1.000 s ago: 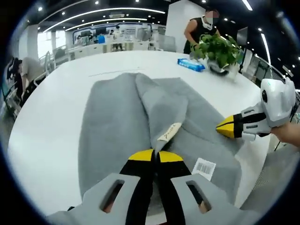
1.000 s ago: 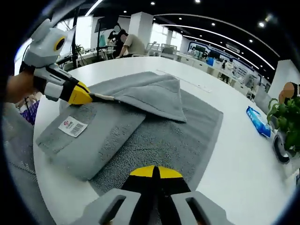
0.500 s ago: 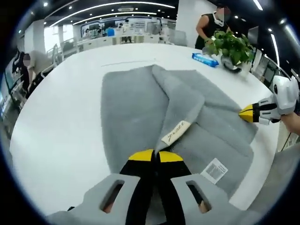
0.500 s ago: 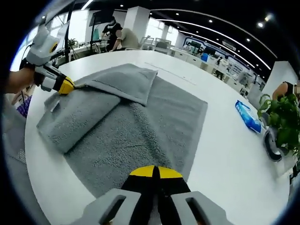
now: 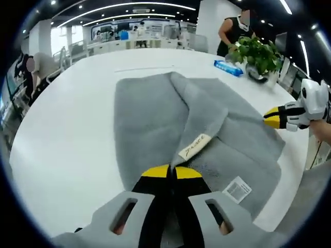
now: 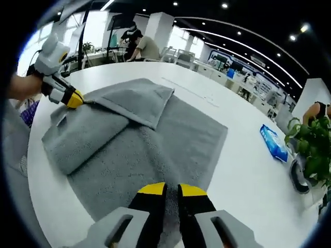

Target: Open the folded towel by lifting each exposed corner and separating the folded layers until the towel lies flat within the target outline without major curled edges

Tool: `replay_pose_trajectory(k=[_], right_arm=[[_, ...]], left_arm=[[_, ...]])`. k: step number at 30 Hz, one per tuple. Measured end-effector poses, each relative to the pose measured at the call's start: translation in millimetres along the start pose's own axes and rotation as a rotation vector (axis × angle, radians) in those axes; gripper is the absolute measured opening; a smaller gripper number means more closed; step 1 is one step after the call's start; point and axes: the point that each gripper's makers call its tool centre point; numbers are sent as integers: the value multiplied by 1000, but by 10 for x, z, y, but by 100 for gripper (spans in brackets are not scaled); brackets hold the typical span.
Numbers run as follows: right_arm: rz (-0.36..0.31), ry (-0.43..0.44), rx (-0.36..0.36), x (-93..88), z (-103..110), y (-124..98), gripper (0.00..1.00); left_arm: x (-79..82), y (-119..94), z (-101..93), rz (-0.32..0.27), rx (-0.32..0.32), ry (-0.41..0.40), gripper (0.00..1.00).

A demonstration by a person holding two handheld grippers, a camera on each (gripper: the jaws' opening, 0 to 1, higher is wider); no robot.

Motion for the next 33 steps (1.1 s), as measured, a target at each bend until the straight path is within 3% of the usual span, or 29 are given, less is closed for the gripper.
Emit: replay_pose_trajectory(k=[7,10,11,13,22,33], right_arm=[[3,13,37,62,52,159,16],[71,6,53,-90,77,226,8],[26,25,61,-29,92,225,5],[55,43,51,-61,57,214,0],[70,35,10,-109,-9,179,0],[107,20,-56,-361,-332,12,0]], left_arm=[[-5,5,0,6,-2,20,1],[-5,3,3,8,-4,14,1],[-4,1,3,10,-4,14,1],[1,2,14,13,-5,16,1],[16,-36,184,15,30,-1,1],[30,-32,322,12,61,-9,1]])
Point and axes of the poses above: the point that each gripper's makers call its tool centre point, and the gripper's own axes: y roughly forward along the fingers, z roughly to its left, x roughly out of its top, and after that the axes turned 1 degree about z, right-handed
